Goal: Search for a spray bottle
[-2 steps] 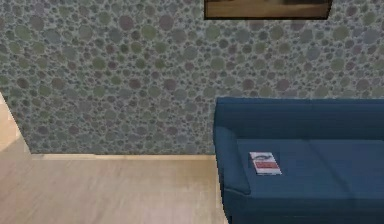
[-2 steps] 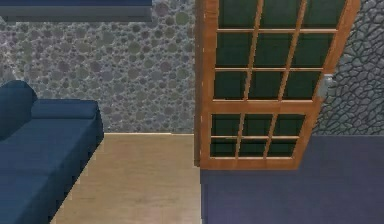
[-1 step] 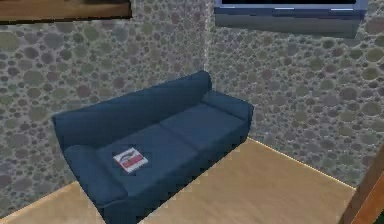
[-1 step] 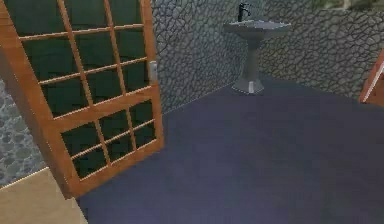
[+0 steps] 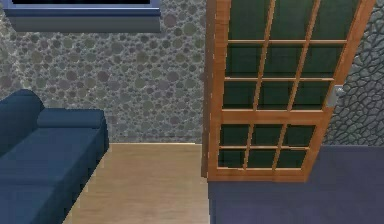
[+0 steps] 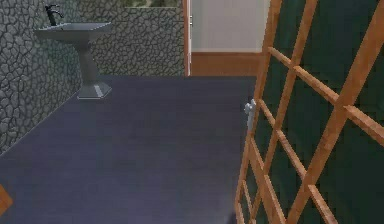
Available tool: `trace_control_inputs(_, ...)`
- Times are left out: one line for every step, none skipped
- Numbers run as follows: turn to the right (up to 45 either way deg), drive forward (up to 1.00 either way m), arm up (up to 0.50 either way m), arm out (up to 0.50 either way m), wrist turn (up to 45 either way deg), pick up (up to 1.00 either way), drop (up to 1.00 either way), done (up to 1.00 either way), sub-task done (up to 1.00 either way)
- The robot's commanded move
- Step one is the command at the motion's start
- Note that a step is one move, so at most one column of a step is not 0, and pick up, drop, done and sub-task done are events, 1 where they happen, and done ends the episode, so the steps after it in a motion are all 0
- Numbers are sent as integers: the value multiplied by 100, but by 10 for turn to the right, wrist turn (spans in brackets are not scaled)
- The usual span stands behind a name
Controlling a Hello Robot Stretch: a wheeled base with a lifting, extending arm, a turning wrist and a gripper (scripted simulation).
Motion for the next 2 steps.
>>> trace_control_inputs(0,5,0,0,0,0,0,0,0)
trace_control_inputs(-450,0,0,0,0,0,0,0,0)
